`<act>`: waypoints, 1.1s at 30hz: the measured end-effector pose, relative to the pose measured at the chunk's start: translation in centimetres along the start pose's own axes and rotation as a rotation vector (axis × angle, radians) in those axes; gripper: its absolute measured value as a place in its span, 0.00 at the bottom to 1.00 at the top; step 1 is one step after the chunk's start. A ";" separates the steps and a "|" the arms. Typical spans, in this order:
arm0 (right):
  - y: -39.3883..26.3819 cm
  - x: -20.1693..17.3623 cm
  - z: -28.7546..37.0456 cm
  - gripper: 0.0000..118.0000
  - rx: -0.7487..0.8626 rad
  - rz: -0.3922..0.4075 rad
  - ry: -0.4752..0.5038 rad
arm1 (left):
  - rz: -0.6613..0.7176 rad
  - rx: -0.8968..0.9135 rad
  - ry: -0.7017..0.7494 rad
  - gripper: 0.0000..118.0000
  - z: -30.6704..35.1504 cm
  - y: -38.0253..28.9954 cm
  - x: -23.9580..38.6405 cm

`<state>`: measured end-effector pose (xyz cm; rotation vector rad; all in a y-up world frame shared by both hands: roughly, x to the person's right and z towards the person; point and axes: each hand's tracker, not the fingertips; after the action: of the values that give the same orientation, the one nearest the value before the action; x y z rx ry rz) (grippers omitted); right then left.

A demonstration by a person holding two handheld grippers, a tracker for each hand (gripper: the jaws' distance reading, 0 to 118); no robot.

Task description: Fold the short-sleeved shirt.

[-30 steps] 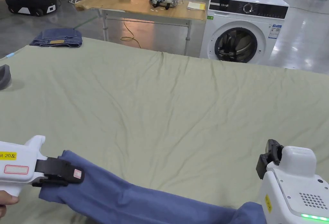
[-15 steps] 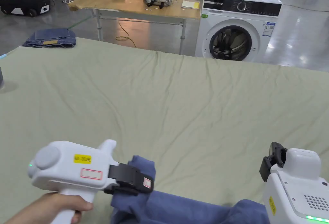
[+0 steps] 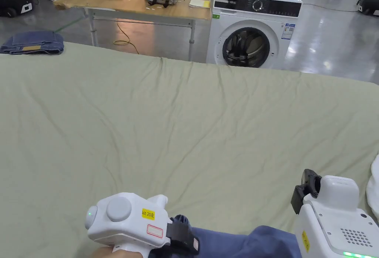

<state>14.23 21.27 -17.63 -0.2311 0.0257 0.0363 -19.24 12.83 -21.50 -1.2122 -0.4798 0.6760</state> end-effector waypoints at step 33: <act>-1.5 1.1 0.3 0.00 -0.049 -0.036 -0.004 | -0.065 -0.017 -0.081 0.04 -5.3 -3.2 1.3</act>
<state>15.37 19.90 -17.01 -0.2800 0.0168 0.0020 -14.05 9.47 -20.00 -1.1832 -0.5916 0.6682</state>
